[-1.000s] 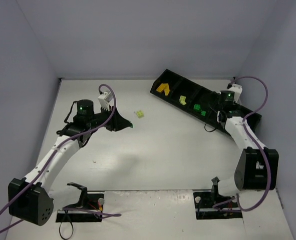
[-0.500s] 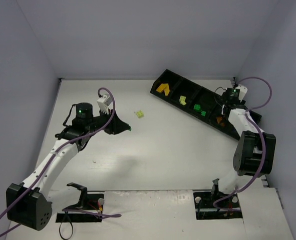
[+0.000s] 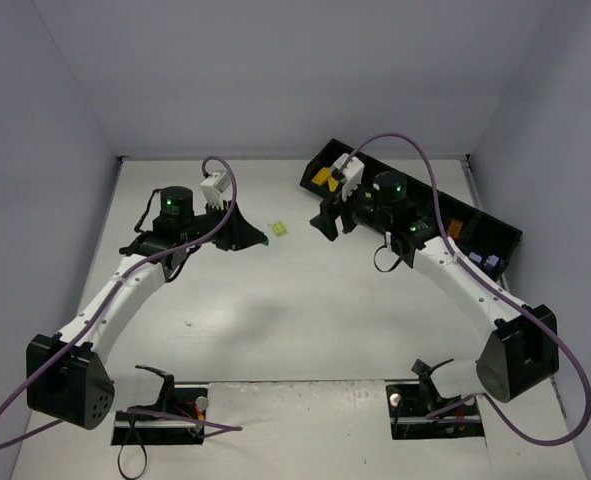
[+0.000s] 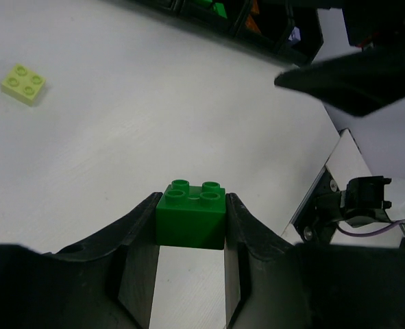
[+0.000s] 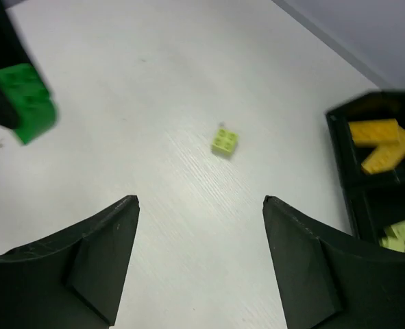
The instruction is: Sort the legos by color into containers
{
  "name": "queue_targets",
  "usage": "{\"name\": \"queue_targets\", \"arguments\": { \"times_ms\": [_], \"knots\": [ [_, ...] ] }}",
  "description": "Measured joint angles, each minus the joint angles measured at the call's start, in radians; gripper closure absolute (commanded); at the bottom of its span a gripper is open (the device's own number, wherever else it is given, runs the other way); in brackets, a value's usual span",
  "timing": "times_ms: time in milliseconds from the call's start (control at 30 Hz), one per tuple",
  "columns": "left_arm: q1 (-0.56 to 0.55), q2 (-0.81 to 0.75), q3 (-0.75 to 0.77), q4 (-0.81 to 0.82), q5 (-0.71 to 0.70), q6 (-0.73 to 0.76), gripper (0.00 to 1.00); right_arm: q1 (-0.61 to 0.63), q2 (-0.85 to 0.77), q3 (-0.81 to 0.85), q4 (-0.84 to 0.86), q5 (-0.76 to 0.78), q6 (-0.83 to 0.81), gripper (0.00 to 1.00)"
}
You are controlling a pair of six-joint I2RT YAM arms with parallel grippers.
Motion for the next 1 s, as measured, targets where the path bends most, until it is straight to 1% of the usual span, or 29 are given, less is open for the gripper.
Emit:
{"name": "queue_targets", "arguments": {
  "times_ms": [133, 500, 700, 867, 1000],
  "knots": [
    [0.0, 0.016, 0.025, 0.042, 0.015, -0.055, 1.0, 0.071, -0.013, 0.03, -0.001, -0.095, -0.066, 0.29],
    [0.0, 0.047, 0.029, 0.173, 0.053, -0.229, 1.0, 0.23, 0.047, 0.117, -0.003, -0.19, -0.166, 0.29],
    [0.0, 0.047, 0.029, 0.204, 0.064, -0.284, 1.0, 0.252, 0.086, 0.137, -0.002, -0.193, -0.204, 0.31],
    [-0.002, 0.047, 0.029, 0.214, 0.073, -0.313, 1.0, 0.253, 0.102, 0.14, 0.005, -0.177, -0.218, 0.37],
    [-0.006, 0.047, 0.029, 0.215, 0.077, -0.325, 1.0, 0.256, 0.108, 0.148, 0.024, -0.164, -0.221, 0.39]
  ]
}}
